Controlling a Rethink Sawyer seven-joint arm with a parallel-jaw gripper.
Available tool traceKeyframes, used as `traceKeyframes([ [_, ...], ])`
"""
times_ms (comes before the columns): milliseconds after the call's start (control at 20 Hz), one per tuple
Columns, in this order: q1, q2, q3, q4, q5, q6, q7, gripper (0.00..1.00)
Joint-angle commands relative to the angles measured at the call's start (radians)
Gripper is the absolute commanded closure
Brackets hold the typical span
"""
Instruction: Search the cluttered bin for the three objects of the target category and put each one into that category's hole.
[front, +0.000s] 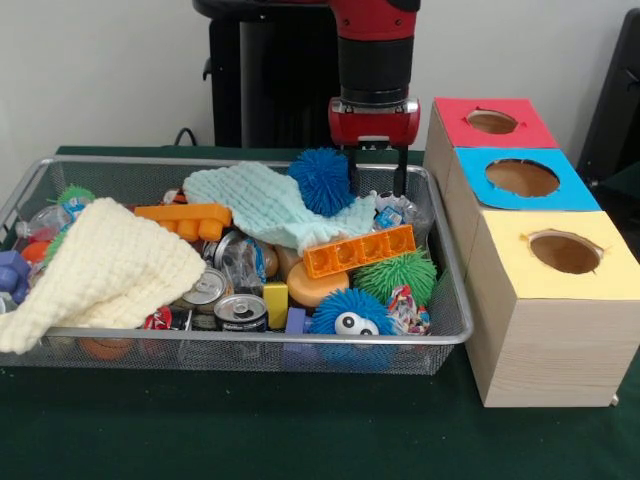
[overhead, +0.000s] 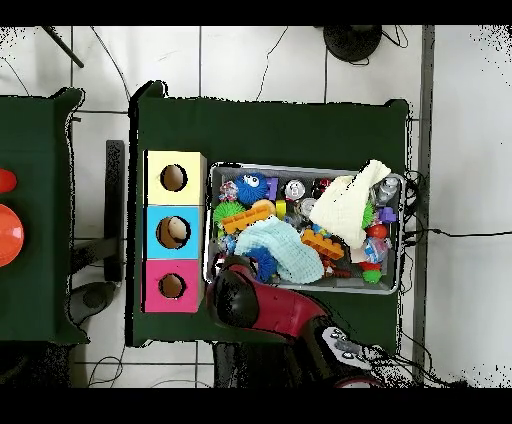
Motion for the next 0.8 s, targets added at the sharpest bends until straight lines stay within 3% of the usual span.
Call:
traceKeyframes([
  [50, 0.036, -0.08, 0.047, -0.039, 0.077, 0.116, 0.214, 0.0],
  [400, 0.036, -0.091, 0.058, -0.061, 0.102, 0.155, 0.209, 0.0],
  [800, 0.086, -0.029, 0.009, -0.073, 0.11, 0.035, 0.223, 0.0],
])
